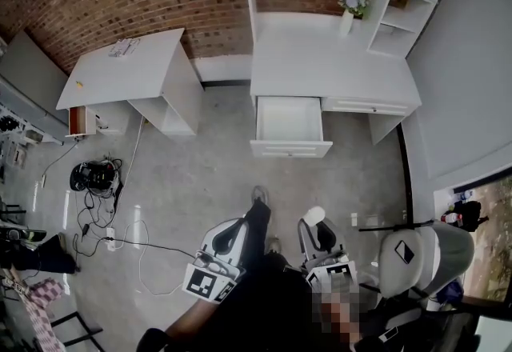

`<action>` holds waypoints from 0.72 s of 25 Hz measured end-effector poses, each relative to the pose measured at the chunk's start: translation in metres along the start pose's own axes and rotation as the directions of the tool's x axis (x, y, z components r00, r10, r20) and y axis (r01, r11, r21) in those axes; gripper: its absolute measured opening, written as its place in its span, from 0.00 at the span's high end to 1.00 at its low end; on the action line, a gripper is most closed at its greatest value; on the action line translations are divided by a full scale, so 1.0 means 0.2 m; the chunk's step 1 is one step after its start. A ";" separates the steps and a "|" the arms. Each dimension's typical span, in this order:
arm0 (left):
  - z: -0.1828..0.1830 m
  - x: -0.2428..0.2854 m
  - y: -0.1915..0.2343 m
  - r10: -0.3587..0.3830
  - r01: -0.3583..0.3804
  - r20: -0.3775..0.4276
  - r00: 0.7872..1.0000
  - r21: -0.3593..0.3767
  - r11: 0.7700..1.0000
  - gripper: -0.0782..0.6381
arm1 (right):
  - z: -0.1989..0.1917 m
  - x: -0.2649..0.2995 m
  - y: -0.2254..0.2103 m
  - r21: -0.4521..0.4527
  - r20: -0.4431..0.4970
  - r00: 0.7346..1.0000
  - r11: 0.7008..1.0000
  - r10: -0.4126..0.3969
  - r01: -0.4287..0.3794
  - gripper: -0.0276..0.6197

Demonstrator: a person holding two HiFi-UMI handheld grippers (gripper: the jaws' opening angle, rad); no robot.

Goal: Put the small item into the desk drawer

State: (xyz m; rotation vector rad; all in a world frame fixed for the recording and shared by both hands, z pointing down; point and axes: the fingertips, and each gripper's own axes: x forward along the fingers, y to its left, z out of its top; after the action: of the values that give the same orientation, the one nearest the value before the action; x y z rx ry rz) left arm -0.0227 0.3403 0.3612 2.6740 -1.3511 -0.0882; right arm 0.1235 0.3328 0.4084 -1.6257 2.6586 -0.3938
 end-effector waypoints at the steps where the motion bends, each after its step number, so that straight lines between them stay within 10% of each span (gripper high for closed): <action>1: 0.00 0.03 0.01 -0.001 0.001 0.000 1.000 -0.003 1.000 0.86 | 0.00 0.02 -0.02 -0.002 -0.004 1.000 1.000 -0.003 0.003 0.74; 18: -0.04 0.78 0.45 -0.048 0.047 -0.006 0.999 -0.070 0.996 0.86 | 0.15 0.70 -0.41 -0.004 -0.045 0.998 0.999 -0.037 0.037 0.74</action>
State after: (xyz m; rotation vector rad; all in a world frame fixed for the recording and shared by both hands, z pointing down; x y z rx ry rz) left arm -0.0013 0.1633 0.3848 2.6459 -1.2584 -0.1272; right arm 0.1349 0.1678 0.4152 -1.6891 2.6656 -0.4319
